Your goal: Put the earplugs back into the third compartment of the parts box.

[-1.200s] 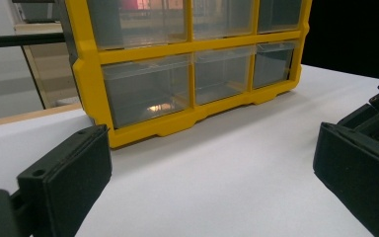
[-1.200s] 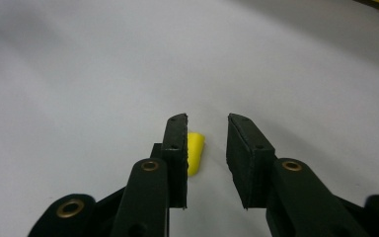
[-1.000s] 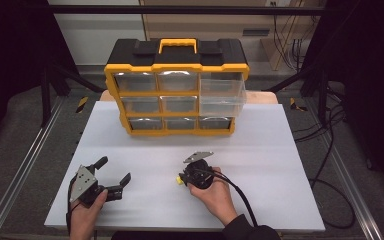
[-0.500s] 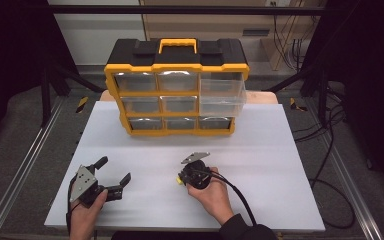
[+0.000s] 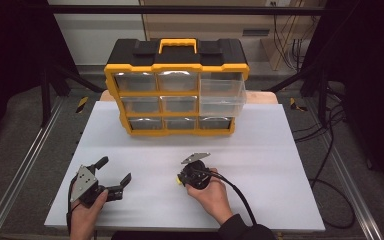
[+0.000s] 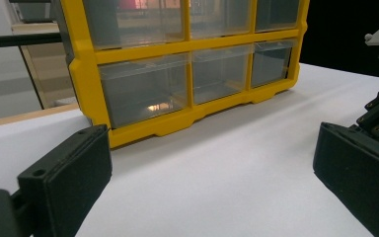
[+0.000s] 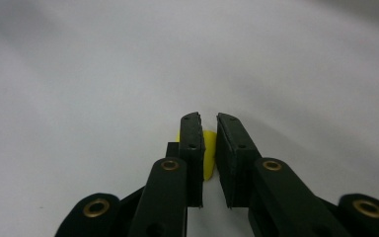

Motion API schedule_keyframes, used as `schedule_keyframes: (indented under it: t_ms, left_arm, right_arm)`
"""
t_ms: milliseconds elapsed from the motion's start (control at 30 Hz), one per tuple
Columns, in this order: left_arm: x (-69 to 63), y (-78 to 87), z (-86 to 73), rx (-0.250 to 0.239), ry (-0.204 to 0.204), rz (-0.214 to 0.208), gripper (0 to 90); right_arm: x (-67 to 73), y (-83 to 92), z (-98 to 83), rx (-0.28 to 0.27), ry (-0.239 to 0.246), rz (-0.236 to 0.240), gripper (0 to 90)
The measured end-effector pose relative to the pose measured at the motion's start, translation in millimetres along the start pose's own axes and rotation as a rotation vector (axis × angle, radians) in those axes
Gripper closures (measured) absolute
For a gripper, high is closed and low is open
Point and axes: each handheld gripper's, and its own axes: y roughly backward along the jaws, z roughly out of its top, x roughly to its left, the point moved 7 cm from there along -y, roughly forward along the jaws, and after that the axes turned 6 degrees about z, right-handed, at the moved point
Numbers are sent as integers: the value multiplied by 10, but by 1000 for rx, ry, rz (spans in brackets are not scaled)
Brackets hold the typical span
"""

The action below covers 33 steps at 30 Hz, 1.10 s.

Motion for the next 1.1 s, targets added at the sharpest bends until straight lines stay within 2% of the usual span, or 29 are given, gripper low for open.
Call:
schedule_keyframes:
  t_ms: [300, 400, 700, 933, 1100]
  left_arm:
    - [4, 2, 0, -1, 3, 1, 12]
    - [3, 2, 1, -2, 3, 1, 12]
    - [4, 1, -1, 0, 2, 2, 12]
    - [1, 0, -5, 4, -2, 2, 12]
    - [5, -1, -6, 2, 2, 3, 11]
  right_arm:
    - [5, 20, -3, -19, 15, 0, 876]
    - [-21, 53, -10, -34, 5, -5, 879]
    - [-273, 296, -48, -94, -14, -56, 881]
    - [-530, 565, -52, -176, -51, -94, 880]
    - [-681, 742, -51, -227, -55, -130, 880]
